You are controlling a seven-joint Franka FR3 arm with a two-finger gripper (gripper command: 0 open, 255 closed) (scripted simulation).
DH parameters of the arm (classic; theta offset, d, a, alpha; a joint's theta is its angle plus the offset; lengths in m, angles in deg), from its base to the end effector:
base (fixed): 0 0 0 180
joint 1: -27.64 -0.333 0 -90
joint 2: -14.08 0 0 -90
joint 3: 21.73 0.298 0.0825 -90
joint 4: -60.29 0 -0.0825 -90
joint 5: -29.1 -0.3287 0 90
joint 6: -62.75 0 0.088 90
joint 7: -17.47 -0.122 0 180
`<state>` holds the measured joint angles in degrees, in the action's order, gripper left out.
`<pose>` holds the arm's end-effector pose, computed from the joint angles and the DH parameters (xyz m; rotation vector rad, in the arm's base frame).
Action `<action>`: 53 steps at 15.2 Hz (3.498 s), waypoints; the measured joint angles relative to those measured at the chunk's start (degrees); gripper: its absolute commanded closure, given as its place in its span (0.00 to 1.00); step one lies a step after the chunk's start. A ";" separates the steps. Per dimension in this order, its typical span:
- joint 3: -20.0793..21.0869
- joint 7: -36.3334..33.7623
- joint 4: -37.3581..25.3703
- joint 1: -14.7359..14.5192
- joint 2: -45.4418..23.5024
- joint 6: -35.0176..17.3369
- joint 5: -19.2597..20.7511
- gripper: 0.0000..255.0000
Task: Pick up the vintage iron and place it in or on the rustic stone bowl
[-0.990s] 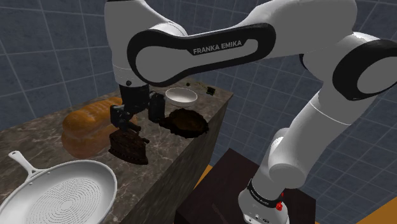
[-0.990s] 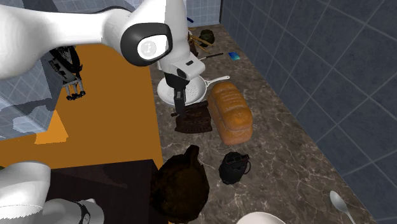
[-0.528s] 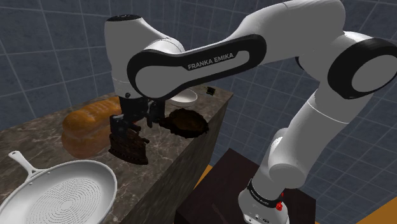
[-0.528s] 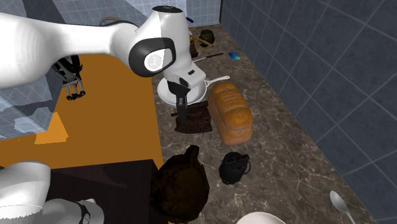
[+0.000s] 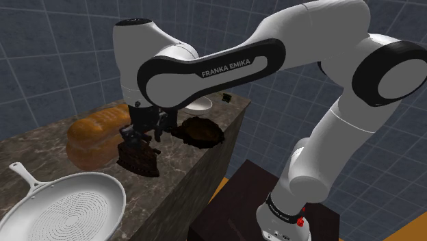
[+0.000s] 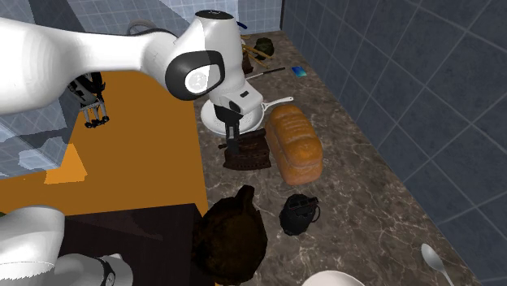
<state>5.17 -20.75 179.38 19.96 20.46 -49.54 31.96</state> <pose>0.3884 0.2692 0.4594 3.0508 -0.0719 0.0628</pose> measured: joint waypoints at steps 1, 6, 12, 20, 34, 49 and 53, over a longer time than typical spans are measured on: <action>0.00 0.00 0.00 0.00 0.00 0.00 0.00 1.00; 0.02 0.01 -0.01 -0.02 0.01 0.00 -0.01 1.00; -0.04 0.20 -1.22 0.00 0.32 1.53 -0.20 1.00; -0.32 1.02 -6.58 0.08 1.31 7.74 -0.70 1.00; -0.45 1.67 -17.42 0.25 0.89 18.19 -0.56 1.00; -6.12 10.76 -18.53 3.13 8.28 25.64 -2.33 1.00; -10.30 16.68 -15.26 4.66 12.82 26.53 -2.58 1.00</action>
<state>-5.13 -4.07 164.12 24.61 33.28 -23.01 29.38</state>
